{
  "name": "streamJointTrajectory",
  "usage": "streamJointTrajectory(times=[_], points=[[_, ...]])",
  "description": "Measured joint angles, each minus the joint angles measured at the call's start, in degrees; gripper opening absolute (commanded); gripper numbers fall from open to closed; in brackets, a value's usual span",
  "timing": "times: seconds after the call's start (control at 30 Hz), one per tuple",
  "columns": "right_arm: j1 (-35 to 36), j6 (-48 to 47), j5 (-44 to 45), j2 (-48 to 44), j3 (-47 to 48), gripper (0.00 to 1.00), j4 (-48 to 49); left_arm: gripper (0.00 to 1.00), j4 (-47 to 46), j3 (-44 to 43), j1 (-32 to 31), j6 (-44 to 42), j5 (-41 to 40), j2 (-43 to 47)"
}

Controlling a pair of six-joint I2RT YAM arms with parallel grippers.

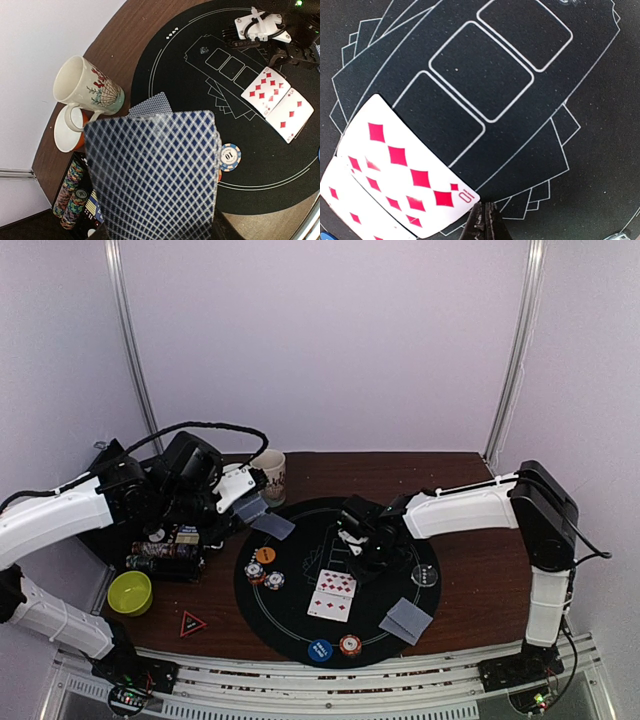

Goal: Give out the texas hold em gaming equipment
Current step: Adjust the poker card in the community card area, then pick up the poker card from the face-down deck piles.

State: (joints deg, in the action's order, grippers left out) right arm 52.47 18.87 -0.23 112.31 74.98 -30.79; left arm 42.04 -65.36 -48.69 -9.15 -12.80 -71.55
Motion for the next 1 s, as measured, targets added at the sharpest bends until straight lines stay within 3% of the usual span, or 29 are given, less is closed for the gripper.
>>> streamJointTrajectory(times=[0.23, 0.3, 0.43, 0.5, 0.6, 0.77, 1.0], points=[[0.3, 0.0, -0.2, 0.2, 0.8, 0.03, 0.0, 0.48, 0.0, 0.0, 0.0, -0.1, 0.0, 0.0], [0.5, -0.3, 0.1, 0.6, 1.9, 0.07, -0.8, 0.47, 0.0, 0.0, 0.0, -0.1, 0.0, 0.0], [0.5, -1.1, 2.7, 0.3, 5.7, 0.45, -2.4, 0.47, 0.0, 0.0, 0.0, -0.2, 0.0, 0.0], [0.1, -2.4, 1.6, -1.7, 7.0, 0.75, -1.3, 0.47, 0.0, 0.0, 0.0, -0.5, 0.1, 0.3], [-1.6, -1.9, -5.9, -6.1, 8.3, 0.99, 2.0, 0.47, 0.0, 0.0, 0.0, -1.0, 0.2, 0.9], [-5.4, 4.8, -26.1, -8.8, 14.0, 1.00, 16.8, 0.47, 0.0, 0.0, 0.0, -1.7, 0.5, 1.0], [-4.3, 9.4, -38.2, -1.9, 21.7, 0.96, 25.6, 0.47, 0.0, 0.0, 0.0, -2.2, 1.4, 1.0]])
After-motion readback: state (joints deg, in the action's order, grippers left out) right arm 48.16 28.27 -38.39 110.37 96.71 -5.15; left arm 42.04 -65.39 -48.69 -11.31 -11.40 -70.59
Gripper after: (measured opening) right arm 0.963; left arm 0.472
